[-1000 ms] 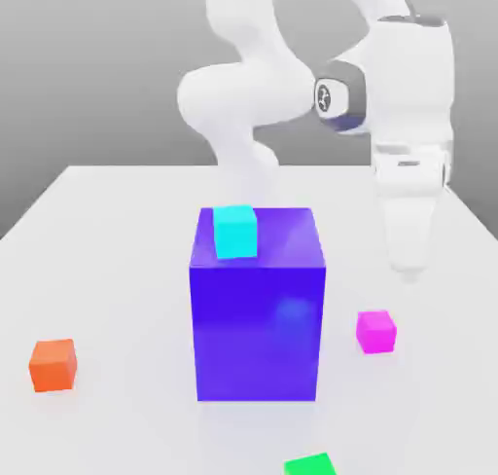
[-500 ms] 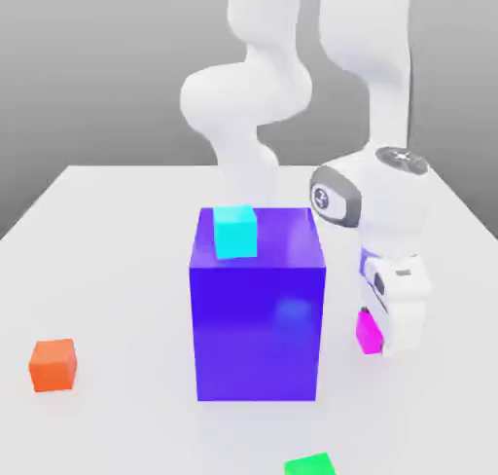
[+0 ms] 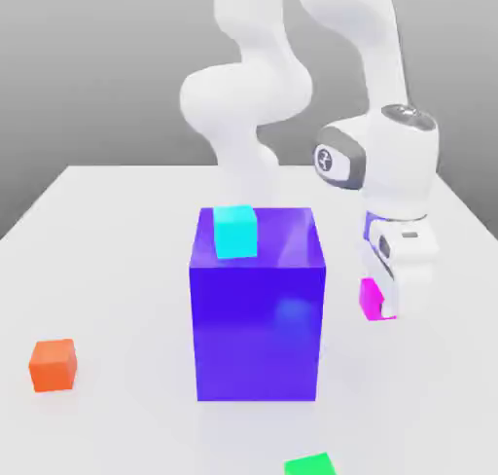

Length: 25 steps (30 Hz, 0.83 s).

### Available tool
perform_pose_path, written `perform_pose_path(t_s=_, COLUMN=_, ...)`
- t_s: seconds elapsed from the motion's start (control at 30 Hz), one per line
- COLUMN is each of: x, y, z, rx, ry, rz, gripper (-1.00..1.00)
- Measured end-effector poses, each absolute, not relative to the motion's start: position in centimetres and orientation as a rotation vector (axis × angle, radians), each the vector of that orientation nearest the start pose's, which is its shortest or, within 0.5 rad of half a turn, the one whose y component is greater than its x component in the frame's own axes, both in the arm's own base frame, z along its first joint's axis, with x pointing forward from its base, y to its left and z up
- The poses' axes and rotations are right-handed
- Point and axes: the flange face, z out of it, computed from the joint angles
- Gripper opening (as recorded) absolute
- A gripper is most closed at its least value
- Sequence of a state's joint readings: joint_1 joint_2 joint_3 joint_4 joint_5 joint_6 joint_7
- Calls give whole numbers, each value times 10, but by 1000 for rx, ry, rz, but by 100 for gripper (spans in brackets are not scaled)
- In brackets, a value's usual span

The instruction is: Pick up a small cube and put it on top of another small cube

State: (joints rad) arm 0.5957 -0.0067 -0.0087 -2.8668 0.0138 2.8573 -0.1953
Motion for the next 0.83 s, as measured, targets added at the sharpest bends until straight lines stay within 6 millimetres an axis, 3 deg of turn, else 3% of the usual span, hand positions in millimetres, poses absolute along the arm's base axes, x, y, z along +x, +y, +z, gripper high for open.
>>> perform_pose_path(t_s=0.27, x=416, y=158, z=217, rx=-3089, ry=-523, rz=10, gripper=-100)
perform_pose_path(t_s=0.5, x=513, y=88, z=239, rx=-3138, ry=62, rz=5, gripper=-100)
perform_pose_path(t_s=0.57, x=527, y=75, z=229, rx=-3136, ry=150, rz=3, gripper=-100)
perform_pose_path(t_s=0.63, x=530, y=72, z=202, rx=-3135, ry=172, rz=2, gripper=-100)
perform_pose_path(t_s=0.67, x=530, y=71, z=188, rx=-3136, ry=176, rz=2, gripper=100)
perform_pose_path(t_s=0.83, x=530, y=71, z=188, rx=-3136, ry=176, rz=2, gripper=100)
